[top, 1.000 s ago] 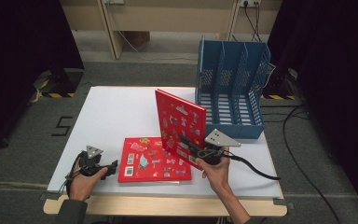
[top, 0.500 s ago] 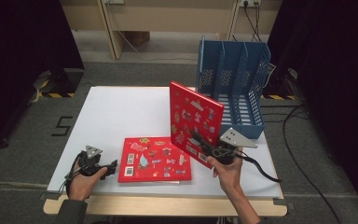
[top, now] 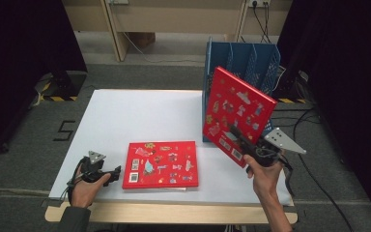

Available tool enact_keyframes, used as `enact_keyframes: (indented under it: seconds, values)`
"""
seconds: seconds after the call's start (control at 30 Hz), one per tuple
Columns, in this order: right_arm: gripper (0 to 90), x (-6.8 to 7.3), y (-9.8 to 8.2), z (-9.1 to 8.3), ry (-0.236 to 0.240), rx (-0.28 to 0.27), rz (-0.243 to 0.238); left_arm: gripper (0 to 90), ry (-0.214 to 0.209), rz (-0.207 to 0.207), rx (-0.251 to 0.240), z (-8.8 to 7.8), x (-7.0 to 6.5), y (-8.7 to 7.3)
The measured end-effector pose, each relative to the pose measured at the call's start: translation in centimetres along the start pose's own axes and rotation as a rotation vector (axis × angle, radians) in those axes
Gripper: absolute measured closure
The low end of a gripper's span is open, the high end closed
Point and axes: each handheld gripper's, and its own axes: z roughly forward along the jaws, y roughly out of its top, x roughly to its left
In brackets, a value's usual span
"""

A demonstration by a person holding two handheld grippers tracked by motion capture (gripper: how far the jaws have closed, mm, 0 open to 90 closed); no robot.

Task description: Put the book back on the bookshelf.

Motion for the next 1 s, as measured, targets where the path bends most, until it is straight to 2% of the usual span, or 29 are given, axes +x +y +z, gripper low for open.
enact_keyframes:
  seconds: [0.2,0.4,0.53,0.83,1.0]
  values:
    - [79.3,-2.0,1.3,-0.9,-0.096,-0.027,-0.007,15.3,-0.003,-0.006,0.002,0.0,0.0,0.0]
    - [79.3,-4.5,1.5,0.1,-0.200,-0.044,0.001,15.4,-0.001,-0.005,0.002,0.0,0.0,0.0]
    - [79.3,-6.4,1.5,1.5,-0.265,-0.064,0.011,15.3,-0.004,-0.006,0.004,0.0,0.0,0.0]
    - [79.3,-8.8,2.0,5.9,-0.351,-0.036,0.012,15.6,-0.005,-0.007,0.003,0.0,0.0,0.0]
    - [79.3,-10.1,2.2,8.5,-0.408,0.003,-0.001,15.7,-0.007,-0.008,-0.001,0.1,0.0,0.0]
